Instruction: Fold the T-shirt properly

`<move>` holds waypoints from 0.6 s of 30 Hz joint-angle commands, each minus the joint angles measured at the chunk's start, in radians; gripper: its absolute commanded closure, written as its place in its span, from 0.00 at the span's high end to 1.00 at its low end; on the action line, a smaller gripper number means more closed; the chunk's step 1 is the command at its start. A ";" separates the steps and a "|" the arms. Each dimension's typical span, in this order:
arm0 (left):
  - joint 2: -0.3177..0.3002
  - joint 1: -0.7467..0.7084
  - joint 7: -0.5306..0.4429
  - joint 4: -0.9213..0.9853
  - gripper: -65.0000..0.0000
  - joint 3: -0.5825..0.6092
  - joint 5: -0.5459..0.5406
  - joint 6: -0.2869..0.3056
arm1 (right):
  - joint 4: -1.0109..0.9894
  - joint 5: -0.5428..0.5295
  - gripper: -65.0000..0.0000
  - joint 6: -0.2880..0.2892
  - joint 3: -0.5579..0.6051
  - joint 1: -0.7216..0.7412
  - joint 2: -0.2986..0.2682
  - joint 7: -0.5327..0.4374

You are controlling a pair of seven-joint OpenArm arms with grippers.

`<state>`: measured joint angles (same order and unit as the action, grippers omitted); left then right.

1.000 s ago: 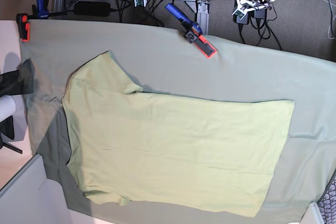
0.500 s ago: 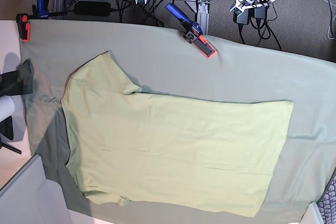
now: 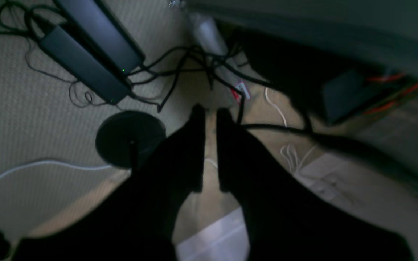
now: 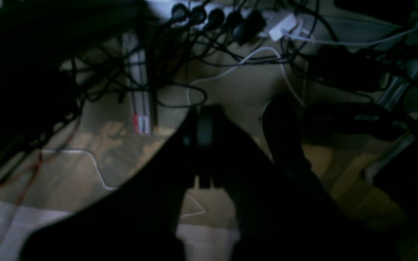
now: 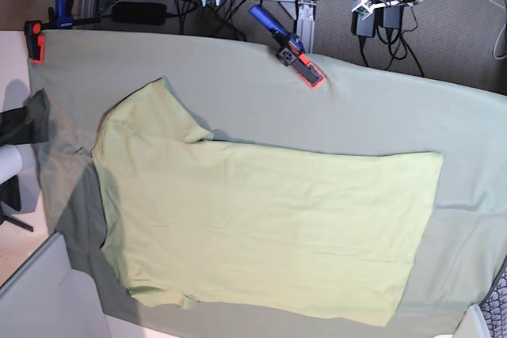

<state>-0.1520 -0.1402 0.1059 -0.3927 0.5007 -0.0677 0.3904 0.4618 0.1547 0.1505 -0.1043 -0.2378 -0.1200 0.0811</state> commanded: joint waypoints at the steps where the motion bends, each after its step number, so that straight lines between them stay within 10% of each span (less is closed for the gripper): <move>1: -0.017 -0.029 -0.014 -0.043 0.09 -0.011 -0.004 0.014 | 0.028 -0.002 0.00 0.021 -0.002 -0.032 -0.027 -0.002; 18: -0.132 -0.547 0.061 -1.039 0.09 -0.377 -0.177 0.109 | 0.888 -0.344 0.00 0.116 -0.060 -0.640 -0.307 0.000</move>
<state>-0.2771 -0.6781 0.1841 -1.4231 0.1276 -0.2371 0.4870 1.3479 -0.1852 0.2615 -0.1577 -0.8623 -0.4141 0.0944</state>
